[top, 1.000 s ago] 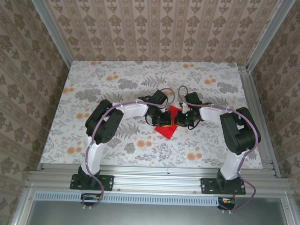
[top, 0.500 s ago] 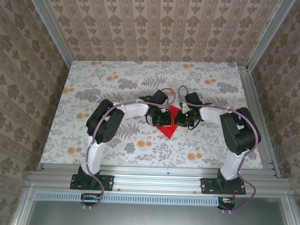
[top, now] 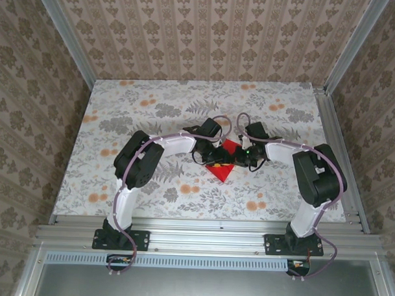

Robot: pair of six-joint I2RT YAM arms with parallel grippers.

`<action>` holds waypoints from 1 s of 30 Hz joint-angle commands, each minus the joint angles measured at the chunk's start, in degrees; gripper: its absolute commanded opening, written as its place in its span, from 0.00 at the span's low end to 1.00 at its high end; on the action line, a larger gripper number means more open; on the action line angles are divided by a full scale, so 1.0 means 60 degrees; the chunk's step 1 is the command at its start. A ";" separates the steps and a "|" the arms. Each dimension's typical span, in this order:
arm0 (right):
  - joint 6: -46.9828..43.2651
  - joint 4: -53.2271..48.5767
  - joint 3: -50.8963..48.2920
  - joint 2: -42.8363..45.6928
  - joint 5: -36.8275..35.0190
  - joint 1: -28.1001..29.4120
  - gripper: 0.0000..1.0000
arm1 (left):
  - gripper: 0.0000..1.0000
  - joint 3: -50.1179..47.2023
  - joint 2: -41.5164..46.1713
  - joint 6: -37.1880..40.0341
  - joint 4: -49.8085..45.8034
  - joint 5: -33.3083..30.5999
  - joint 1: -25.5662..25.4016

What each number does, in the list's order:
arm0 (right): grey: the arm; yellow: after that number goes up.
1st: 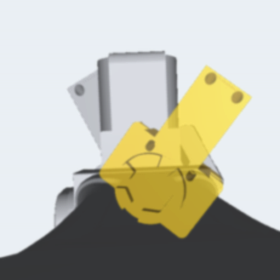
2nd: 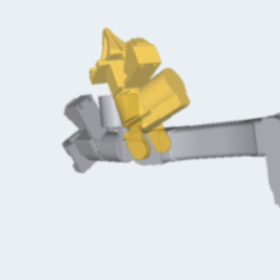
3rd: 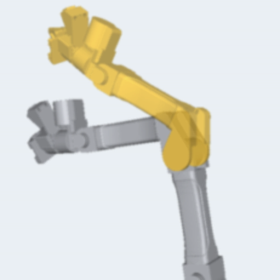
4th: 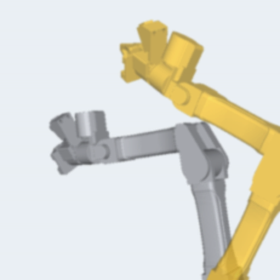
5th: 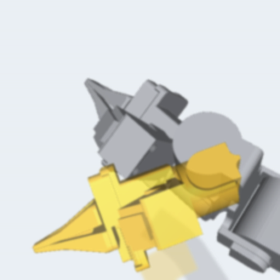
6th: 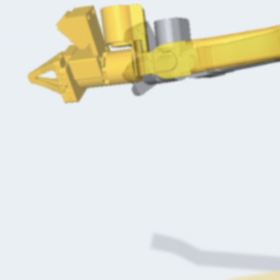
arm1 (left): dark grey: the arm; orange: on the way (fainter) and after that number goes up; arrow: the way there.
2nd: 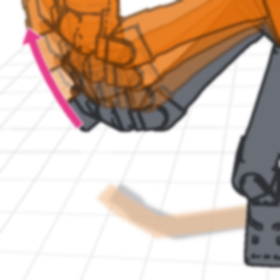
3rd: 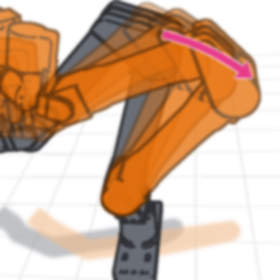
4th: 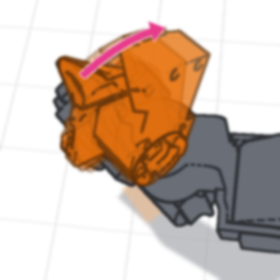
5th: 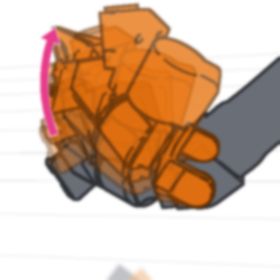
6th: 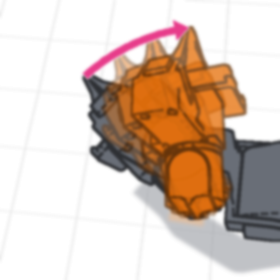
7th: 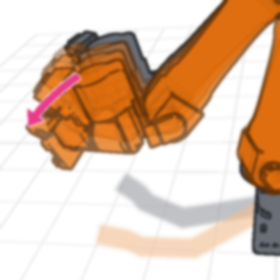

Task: Fold a paper plane with a square sheet of paper (pick it up from the middle)
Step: Fold the triangle a second time at the center of the table.

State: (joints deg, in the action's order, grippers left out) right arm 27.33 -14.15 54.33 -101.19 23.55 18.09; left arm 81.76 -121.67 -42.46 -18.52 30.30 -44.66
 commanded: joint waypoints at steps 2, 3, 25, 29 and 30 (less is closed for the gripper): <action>0.0118 -0.0231 -0.0327 0.0949 0.0145 -0.0079 0.07 | 0.41 -0.0370 -0.0274 0.0001 0.0410 -0.0306 -0.0100; 0.0118 -0.0255 -0.0412 0.1117 0.0147 -0.0133 0.07 | 0.43 -0.0395 -0.0260 -0.0012 0.0460 -0.0291 -0.0096; 0.3747 0.4529 -0.3558 0.2152 0.2403 -0.0420 0.02 | 0.53 -0.1127 0.0224 -0.0357 0.1829 0.0232 -0.0041; 0.4098 0.5201 -0.3697 0.1836 0.2403 -0.0418 0.01 | 0.54 -0.1226 0.0253 -0.0514 0.2038 0.0338 -0.0023; 0.4144 0.5319 -0.3707 0.1757 0.2378 -0.0421 0.01 | 0.54 -0.1246 0.0266 -0.0533 0.2080 0.0365 -0.0006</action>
State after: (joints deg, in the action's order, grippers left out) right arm 48.38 11.00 32.86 -89.19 36.16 15.92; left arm 76.23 -119.87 -44.86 -5.61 32.67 -44.69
